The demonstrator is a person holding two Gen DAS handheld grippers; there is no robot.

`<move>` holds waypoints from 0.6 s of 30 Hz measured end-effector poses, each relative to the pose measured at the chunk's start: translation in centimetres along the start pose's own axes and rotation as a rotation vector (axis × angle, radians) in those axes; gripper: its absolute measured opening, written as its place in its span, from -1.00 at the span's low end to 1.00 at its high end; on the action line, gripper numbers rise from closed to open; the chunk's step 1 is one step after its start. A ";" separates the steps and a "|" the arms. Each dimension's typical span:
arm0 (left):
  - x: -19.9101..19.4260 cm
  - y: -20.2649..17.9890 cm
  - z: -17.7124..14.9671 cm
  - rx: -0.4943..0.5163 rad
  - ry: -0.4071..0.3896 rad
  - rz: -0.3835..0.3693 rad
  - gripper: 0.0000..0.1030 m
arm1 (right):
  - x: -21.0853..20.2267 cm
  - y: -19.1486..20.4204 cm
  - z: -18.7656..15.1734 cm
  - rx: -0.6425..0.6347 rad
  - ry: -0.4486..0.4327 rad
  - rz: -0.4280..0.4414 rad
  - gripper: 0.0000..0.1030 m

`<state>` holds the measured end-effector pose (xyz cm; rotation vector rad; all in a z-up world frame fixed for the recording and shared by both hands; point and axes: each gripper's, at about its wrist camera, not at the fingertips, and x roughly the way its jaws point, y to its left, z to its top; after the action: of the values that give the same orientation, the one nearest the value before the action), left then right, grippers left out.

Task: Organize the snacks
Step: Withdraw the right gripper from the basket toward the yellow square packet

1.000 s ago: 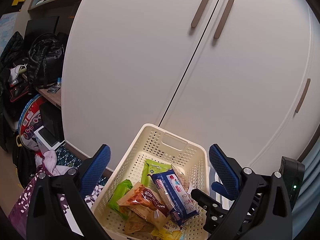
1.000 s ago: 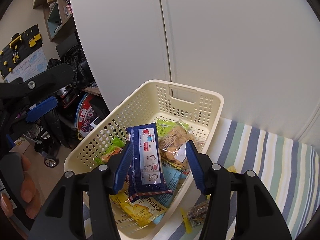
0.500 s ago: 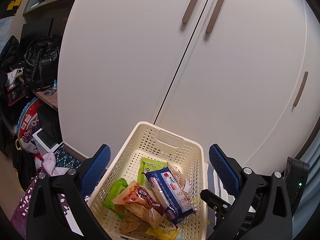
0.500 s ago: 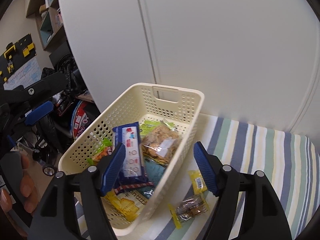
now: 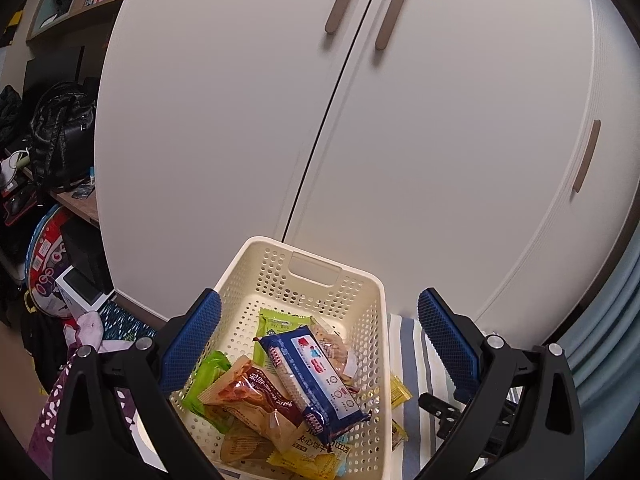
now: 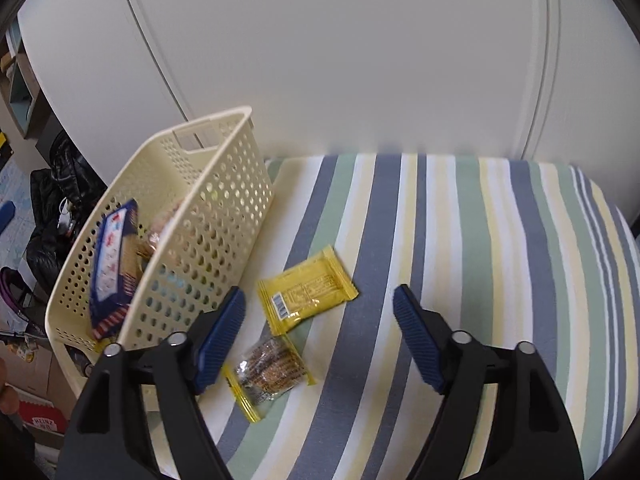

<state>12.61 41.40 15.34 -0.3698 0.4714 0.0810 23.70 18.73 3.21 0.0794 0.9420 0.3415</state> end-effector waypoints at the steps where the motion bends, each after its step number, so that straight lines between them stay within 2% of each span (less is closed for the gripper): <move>1: 0.1 -0.2 -0.1 0.006 0.002 -0.002 0.94 | 0.6 0.0 0.0 -0.008 0.011 -0.004 0.56; 8: 0.4 -0.6 -0.3 0.012 0.012 -0.005 0.94 | 4.6 2.1 -0.4 -0.083 0.083 -0.041 0.56; 15: 0.5 -0.5 -0.3 0.007 0.012 -0.003 0.94 | 7.9 4.0 1.1 -0.163 0.131 -0.089 0.56; 18: 0.6 -0.6 -0.4 0.010 0.018 -0.007 0.94 | 8.8 3.8 1.3 -0.187 0.146 -0.114 0.63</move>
<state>13.10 40.65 14.93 -0.3624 0.4881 0.0684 28.50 25.27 -2.03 -0.1715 1.0497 0.3312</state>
